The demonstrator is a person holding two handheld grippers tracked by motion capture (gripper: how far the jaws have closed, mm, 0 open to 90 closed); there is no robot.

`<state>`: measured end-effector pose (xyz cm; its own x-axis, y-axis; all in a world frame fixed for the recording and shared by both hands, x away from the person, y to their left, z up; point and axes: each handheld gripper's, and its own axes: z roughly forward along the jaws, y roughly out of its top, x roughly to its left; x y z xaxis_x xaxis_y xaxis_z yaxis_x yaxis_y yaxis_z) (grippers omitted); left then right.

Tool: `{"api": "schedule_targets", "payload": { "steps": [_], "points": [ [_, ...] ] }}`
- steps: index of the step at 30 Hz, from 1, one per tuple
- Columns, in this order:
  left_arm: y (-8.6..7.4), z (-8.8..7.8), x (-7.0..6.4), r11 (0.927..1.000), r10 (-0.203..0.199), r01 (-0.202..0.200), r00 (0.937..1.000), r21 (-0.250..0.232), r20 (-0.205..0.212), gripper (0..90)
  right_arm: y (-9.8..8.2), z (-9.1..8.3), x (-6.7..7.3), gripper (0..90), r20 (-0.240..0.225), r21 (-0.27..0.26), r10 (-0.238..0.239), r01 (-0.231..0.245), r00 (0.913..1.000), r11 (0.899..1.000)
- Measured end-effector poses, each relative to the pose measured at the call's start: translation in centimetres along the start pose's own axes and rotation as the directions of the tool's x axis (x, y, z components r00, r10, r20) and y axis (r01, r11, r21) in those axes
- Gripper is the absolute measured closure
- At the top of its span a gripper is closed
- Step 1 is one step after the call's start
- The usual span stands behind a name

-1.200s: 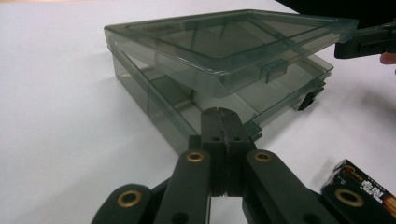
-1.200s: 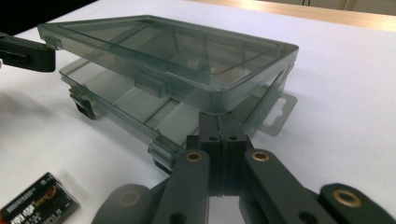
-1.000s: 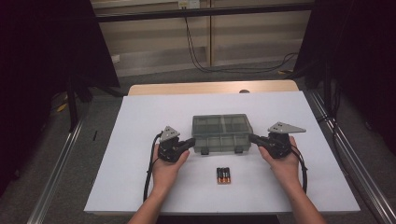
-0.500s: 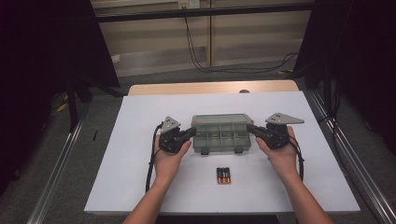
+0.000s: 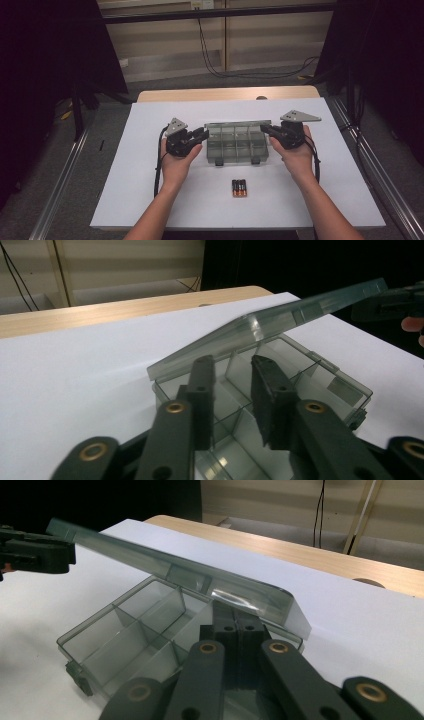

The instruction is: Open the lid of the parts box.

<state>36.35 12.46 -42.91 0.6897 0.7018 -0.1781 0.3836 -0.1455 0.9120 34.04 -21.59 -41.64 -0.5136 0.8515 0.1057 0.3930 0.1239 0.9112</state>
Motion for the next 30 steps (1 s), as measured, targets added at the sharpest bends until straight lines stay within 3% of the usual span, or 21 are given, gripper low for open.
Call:
{"api": "schedule_targets", "payload": {
  "steps": [3,4,5,7,8,10,13,15,16,17,18,20,21,22,23,28,30],
  "points": [
    [0.0,0.0,0.3,0.9997,-0.02,0.02,0.9997,-0.017,-0.01,53.3,0.4,0.2,-0.1,90.0,0.004,0.005,-0.002,0.002,1.0,1.0],
    [0.0,0.0,0.4,0.9996,-0.024,0.024,0.9997,-0.017,-0.008,53.3,0.4,0.2,-0.1,90.0,0.004,0.005,-0.002,0.002,1.0,1.0],
    [0.2,0.2,0.5,0.9996,-0.029,0.029,0.9995,0.006,-0.009,38.7,0.7,0.4,-0.3,90.0,0.004,0.002,0.001,-0.001,1.0,1.0],
    [0.5,0.5,0.7,0.9991,-0.025,0.025,0.9997,0.034,0.001,22.5,0.9,0.5,-0.4,90.0,0.007,-0.005,-0.003,0.003,1.0,1.0],
    [0.6,0.8,0.7,0.9988,-0.036,0.036,0.9993,0.033,0.004,22.5,0.9,0.5,-0.4,90.0,0.007,-0.005,-0.003,0.003,1.0,1.0],
    [0.9,1.6,1.1,0.998,-0.045,0.046,0.9989,0.043,-0.012,7.1,1.2,0.6,-0.5,90.0,0.005,-0.005,0.005,-0.004,1.0,1.0],
    [1.2,2.3,1.8,0.9972,-0.058,0.059,0.9981,0.045,-0.019,0.4,1.6,0.8,-0.7,90.0,0.008,-0.006,0.007,-0.007,0.9999,1.0],
    [1.4,3.0,2.2,0.9958,-0.064,0.064,0.9979,0.065,-0.006,2.9,1.8,1.0,-0.8,90.0,0.012,-0.006,0.006,-0.006,0.9999,1.0],
    [1.5,3.2,2.2,0.995,-0.048,0.05,0.9985,0.087,-0.025,2.9,1.8,1.0,-0.8,90.0,0.012,-0.006,0.006,-0.006,0.9999,1.0],
    [1.5,3.6,2.1,0.9924,-0.03,0.036,0.9984,0.117,-0.047,8.5,1.9,1.1,-0.9,90.0,0.013,-0.002,0.009,-0.009,0.9999,1.0],
    [1.6,4.0,2.3,0.9911,-0.019,0.023,0.9992,0.131,-0.035,8.5,1.9,1.1,-0.9,90.0,0.013,-0.002,0.009,-0.009,0.9999,1.0],
    [1.8,4.3,2.3,0.9896,-0.004,0.013,0.9981,0.143,-0.062,22.5,2.3,1.5,-1.0,90.0,0.018,0.004,0.0,0.0,0.9998,1.0],
    [1.9,4.4,2.3,0.9894,-0.007,0.017,0.9975,0.144,-0.07,22.5,2.3,1.5,-1.0,90.0,0.018,0.004,0.0,0.0,0.9998,1.0],
    [2.1,4.6,2.4,0.9896,0.005,0.005,0.9979,0.144,-0.064,31.9,2.4,1.7,-1.2,90.0,0.019,0.007,-0.006,0.005,0.9998,1.0],
    [2.2,4.7,2.4,0.9896,0.008,0.002,0.9975,0.144,-0.07,31.9,2.4,1.7,-1.2,90.0,0.019,0.007,-0.006,0.005,0.9998,1.0],
    [2.5,5.7,1.9,0.9874,0.036,-0.013,0.989,0.158,-0.144,57.8,2.9,2.4,-1.6,90.0,0.024,0.019,0.0,-0.001,0.9997,1.0],
    [2.5,5.8,1.8,0.9887,0.037,-0.016,0.9888,0.149,-0.145,60.0,2.9,2.5,-1.6,90.0,0.024,0.022,0.001,-0.001,0.9997,1.0]
  ]
}}
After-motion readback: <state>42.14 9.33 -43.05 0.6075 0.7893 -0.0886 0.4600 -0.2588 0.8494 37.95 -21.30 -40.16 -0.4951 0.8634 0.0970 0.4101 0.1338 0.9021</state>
